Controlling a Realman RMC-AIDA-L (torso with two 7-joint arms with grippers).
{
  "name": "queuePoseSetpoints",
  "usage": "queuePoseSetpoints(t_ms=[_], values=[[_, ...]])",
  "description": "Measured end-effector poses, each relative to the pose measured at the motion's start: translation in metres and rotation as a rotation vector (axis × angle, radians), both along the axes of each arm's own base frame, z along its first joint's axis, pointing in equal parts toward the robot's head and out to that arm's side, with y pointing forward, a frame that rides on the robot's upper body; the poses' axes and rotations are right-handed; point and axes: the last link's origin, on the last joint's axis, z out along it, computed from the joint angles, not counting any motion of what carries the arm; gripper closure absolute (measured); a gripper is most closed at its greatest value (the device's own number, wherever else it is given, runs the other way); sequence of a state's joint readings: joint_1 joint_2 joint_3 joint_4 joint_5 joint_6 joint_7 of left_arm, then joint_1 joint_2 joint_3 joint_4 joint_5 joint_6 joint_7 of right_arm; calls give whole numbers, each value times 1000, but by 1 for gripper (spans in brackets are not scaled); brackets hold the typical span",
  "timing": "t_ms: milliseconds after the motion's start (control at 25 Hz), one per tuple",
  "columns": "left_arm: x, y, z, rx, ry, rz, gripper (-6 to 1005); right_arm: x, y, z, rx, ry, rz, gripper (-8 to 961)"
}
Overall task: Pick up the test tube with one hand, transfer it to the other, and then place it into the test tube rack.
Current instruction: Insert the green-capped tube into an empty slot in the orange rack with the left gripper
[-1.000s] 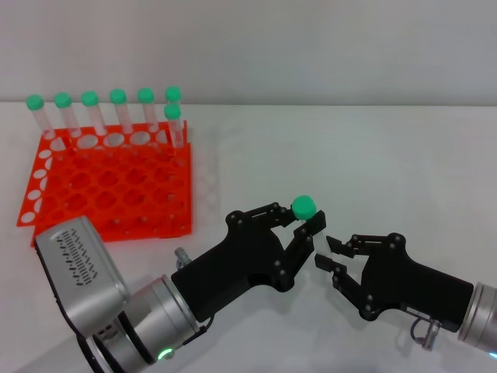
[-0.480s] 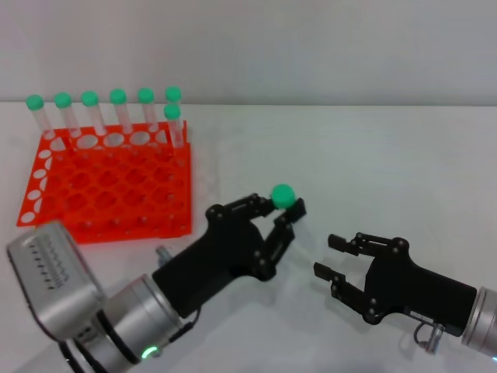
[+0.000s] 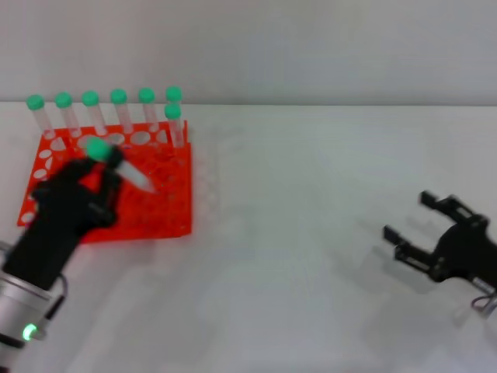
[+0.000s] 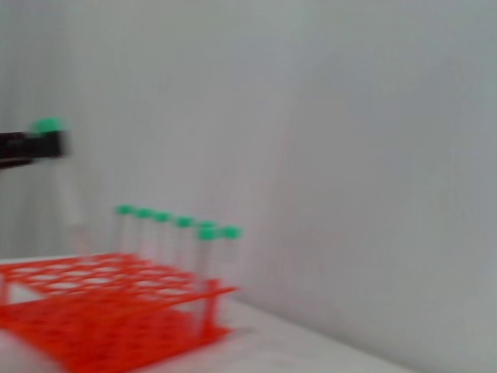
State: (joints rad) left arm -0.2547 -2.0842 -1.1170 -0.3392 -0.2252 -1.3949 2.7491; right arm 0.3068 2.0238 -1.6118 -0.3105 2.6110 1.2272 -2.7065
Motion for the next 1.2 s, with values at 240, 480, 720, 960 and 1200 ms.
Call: queuePoseSetpoints(t_ms=[240,480,720,960,1200], values=[[-10,25,20,78,6,68,791,9,5,16,70,25,-48,151],[1,58,18,52,36,102,787,7,6,14,65,28,-44,119],[3,86,15,23,55,190,784,6,5,11,59,30,-42,119],[8,101,11,-8,83,217,780,5,4,11,57,35,-40,120],[12,107,8,-24,99,221,777,4,5,11,57,36,-32,121]])
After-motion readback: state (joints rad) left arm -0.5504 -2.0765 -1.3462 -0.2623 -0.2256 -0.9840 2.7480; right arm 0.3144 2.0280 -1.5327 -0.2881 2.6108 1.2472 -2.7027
